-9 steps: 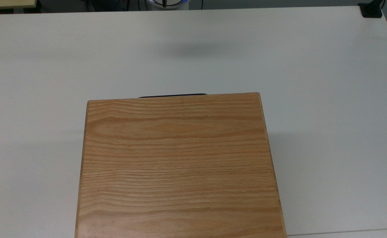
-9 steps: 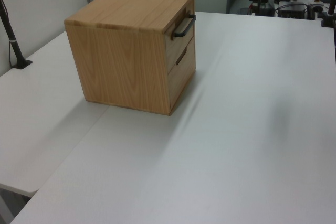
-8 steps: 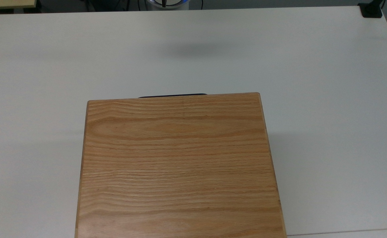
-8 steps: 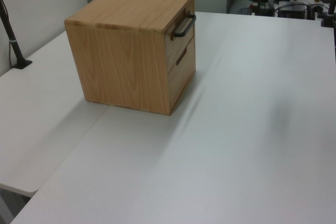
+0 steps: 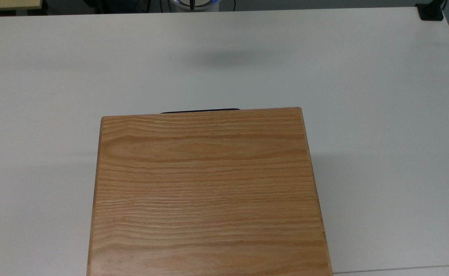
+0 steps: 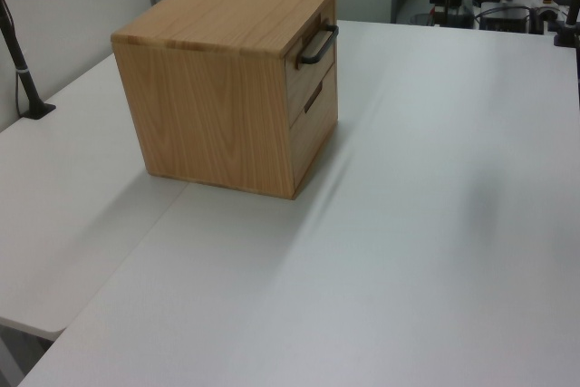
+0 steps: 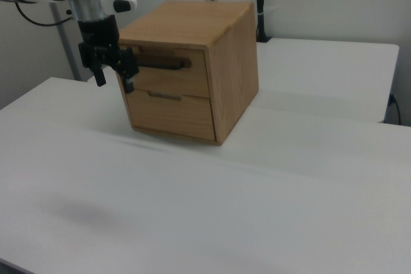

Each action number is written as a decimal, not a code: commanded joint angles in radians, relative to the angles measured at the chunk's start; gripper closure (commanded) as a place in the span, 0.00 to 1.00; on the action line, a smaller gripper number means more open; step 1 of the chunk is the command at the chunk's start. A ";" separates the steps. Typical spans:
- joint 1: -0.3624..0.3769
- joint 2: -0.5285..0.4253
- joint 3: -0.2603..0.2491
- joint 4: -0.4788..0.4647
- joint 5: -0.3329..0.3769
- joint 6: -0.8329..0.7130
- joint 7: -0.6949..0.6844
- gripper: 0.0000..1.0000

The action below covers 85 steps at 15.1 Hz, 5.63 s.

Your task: Open the drawer by sliding it

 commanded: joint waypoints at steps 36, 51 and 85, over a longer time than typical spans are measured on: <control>0.037 0.247 -0.007 -0.028 0.303 0.804 1.101 0.45; 0.042 0.108 -0.005 -0.196 0.314 0.803 1.006 0.89; 0.040 -0.239 -0.088 -0.260 0.247 0.060 0.237 0.00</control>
